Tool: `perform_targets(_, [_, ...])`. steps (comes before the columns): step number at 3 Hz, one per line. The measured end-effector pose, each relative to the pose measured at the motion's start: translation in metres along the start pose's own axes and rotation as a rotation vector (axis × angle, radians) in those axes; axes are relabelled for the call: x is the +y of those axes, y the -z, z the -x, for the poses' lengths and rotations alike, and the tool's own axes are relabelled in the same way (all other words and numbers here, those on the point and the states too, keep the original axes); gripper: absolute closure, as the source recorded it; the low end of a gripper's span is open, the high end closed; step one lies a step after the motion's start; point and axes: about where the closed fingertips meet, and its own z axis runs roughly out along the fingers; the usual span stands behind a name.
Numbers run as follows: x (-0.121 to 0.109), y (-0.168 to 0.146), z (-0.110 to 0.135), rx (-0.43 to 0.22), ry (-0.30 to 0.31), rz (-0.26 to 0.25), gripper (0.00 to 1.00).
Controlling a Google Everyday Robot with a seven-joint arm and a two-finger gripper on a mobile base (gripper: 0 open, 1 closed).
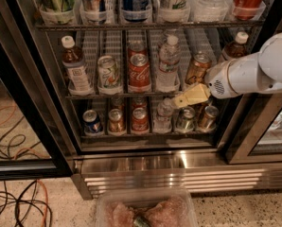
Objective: Pick orange can from middle shelf of fridge
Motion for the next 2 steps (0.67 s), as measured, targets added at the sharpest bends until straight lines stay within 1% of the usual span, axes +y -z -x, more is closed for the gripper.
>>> perform_targets(1, [-0.0032, 0.0011, 0.0, 0.005, 0.003, -0.058, 0.0])
perform_targets(2, [-0.0067, 0.0038, 0.0007, 0.009, 0.007, -0.127, 0.0])
